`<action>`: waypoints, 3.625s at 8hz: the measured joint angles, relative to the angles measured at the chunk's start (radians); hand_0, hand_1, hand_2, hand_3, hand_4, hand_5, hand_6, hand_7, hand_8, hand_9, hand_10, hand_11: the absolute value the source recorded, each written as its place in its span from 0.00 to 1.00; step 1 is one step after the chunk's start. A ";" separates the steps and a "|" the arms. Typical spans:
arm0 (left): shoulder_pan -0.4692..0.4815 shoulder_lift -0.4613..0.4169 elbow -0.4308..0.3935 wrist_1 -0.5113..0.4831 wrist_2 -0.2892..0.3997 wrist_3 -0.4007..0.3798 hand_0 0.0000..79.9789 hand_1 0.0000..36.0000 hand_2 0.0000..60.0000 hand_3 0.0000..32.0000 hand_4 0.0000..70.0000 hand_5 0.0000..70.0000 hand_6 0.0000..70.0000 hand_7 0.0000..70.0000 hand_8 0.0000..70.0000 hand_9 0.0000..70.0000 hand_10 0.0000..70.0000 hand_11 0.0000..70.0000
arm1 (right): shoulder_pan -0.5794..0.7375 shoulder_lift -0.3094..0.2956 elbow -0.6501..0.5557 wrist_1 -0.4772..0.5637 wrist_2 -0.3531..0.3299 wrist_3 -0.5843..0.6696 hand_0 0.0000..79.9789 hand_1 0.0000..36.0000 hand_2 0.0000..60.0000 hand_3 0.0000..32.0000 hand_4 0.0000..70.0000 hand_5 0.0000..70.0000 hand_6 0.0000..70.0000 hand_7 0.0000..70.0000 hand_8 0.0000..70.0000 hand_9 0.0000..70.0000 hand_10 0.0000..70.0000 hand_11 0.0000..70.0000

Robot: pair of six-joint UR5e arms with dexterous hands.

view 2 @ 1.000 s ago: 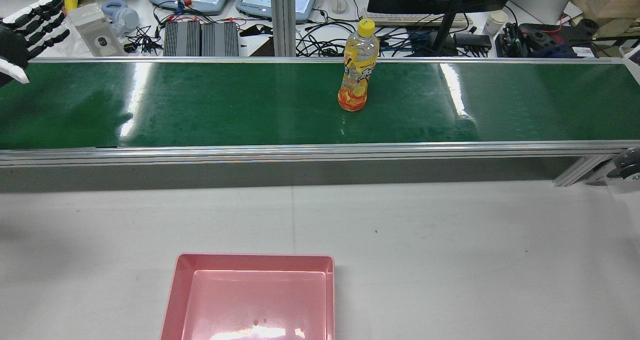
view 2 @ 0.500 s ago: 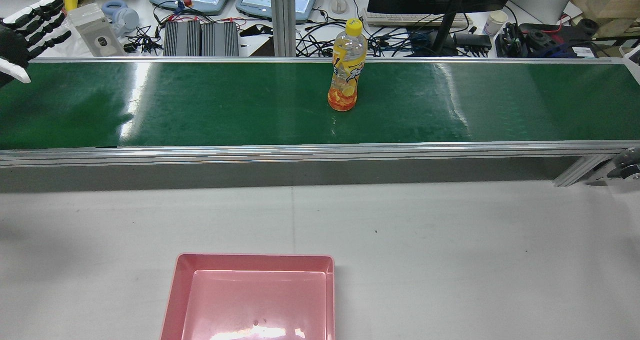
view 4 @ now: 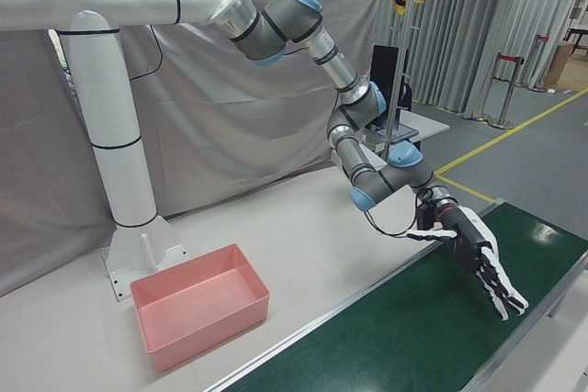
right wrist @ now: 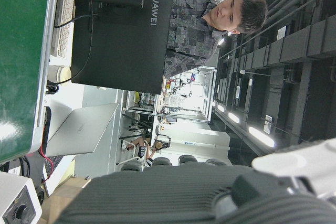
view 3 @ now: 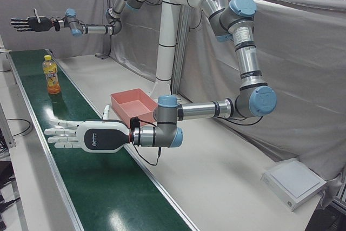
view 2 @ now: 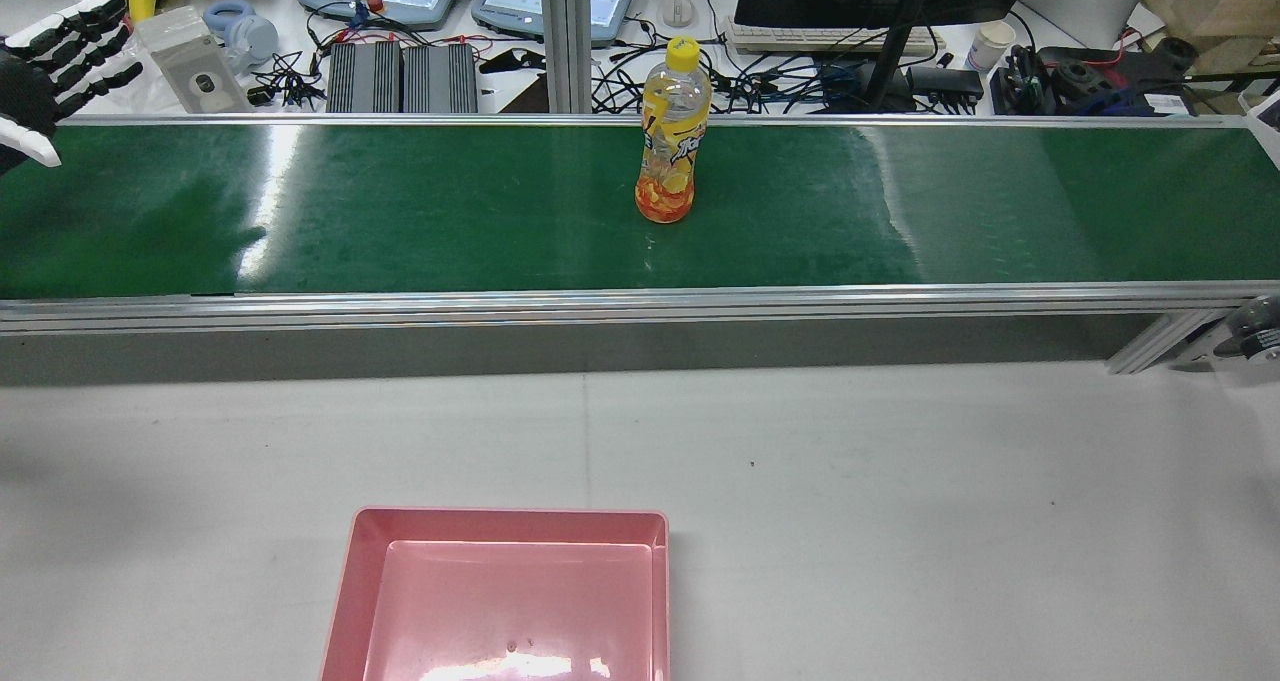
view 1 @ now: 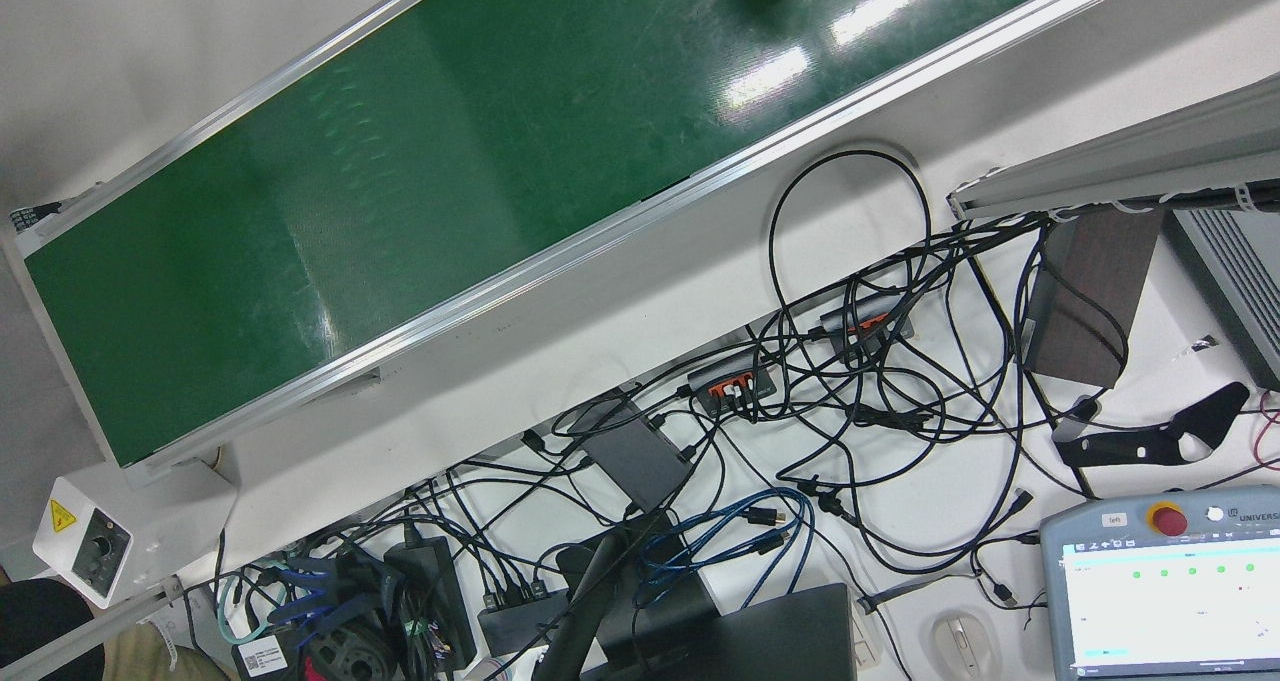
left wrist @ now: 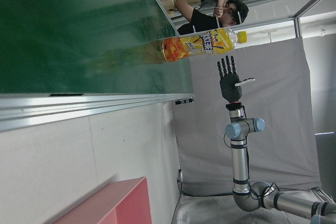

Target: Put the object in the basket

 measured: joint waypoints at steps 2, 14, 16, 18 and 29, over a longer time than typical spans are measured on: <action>0.001 0.001 0.002 0.000 0.000 0.001 0.69 0.22 0.00 0.07 0.10 0.10 0.00 0.00 0.00 0.00 0.05 0.10 | 0.000 0.000 0.000 0.001 0.000 -0.001 0.00 0.00 0.00 0.00 0.00 0.00 0.00 0.00 0.00 0.00 0.00 0.00; 0.046 0.004 0.019 -0.009 -0.032 -0.019 0.69 0.20 0.00 0.09 0.10 0.10 0.00 0.00 0.00 0.00 0.07 0.12 | 0.000 0.000 -0.003 0.001 0.000 -0.001 0.00 0.00 0.00 0.00 0.00 0.00 0.00 0.00 0.00 0.00 0.00 0.00; 0.046 0.004 0.018 -0.012 -0.032 -0.023 0.68 0.18 0.00 0.11 0.09 0.09 0.00 0.00 0.00 0.00 0.08 0.13 | 0.000 0.000 -0.004 0.001 0.000 -0.001 0.00 0.00 0.00 0.00 0.00 0.00 0.00 0.00 0.00 0.00 0.00 0.00; 0.048 0.004 0.018 -0.021 -0.034 -0.018 0.68 0.18 0.00 0.11 0.10 0.10 0.00 0.00 0.00 0.00 0.07 0.12 | 0.000 -0.001 -0.004 0.001 0.000 -0.001 0.00 0.00 0.00 0.00 0.00 0.00 0.00 0.00 0.00 0.00 0.00 0.00; 0.103 -0.061 0.012 0.053 -0.068 0.007 0.70 0.19 0.00 0.09 0.11 0.12 0.00 0.00 0.01 0.01 0.06 0.12 | 0.001 -0.001 0.006 0.000 0.000 0.000 0.00 0.00 0.00 0.00 0.00 0.00 0.00 0.00 0.00 0.00 0.00 0.00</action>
